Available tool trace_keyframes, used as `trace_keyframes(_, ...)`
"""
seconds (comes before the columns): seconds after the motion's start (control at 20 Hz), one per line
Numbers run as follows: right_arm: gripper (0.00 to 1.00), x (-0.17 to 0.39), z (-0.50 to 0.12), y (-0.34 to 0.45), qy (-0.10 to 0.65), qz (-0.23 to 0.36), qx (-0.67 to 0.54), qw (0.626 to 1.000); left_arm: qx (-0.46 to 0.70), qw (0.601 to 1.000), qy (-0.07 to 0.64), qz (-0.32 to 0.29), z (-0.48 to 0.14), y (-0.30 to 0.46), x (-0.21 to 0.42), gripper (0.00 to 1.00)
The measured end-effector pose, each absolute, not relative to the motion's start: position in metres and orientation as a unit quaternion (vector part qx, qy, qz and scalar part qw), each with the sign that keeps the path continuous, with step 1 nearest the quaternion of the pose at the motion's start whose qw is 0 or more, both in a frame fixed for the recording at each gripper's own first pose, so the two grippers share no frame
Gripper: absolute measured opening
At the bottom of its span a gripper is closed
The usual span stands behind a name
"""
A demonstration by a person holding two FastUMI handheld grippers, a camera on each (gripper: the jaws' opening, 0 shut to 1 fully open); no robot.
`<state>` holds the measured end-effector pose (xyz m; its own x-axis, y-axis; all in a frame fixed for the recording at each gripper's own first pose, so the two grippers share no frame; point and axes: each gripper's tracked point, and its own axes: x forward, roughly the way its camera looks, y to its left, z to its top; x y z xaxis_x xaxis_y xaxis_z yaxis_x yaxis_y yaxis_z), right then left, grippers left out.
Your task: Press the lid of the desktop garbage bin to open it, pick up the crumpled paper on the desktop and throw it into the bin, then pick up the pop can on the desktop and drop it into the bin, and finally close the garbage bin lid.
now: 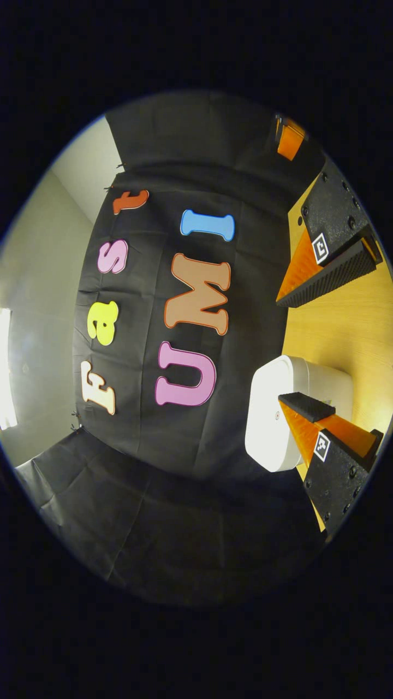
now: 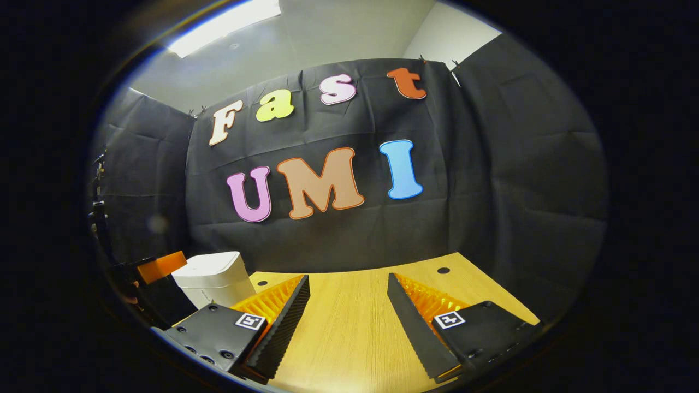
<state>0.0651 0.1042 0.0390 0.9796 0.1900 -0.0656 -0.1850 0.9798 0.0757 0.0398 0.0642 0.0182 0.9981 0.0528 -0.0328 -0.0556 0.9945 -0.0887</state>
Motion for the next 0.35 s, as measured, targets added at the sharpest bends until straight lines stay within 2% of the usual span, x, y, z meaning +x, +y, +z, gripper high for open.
trace_keyframes(0.35, 0.96, 0.0696, 0.0395, 0.1005, 0.035, 0.088, 0.039, 0.995, -0.019, 1.000, 0.002, 0.019, 0.0273, 0.0624, 0.0426, 0.95)
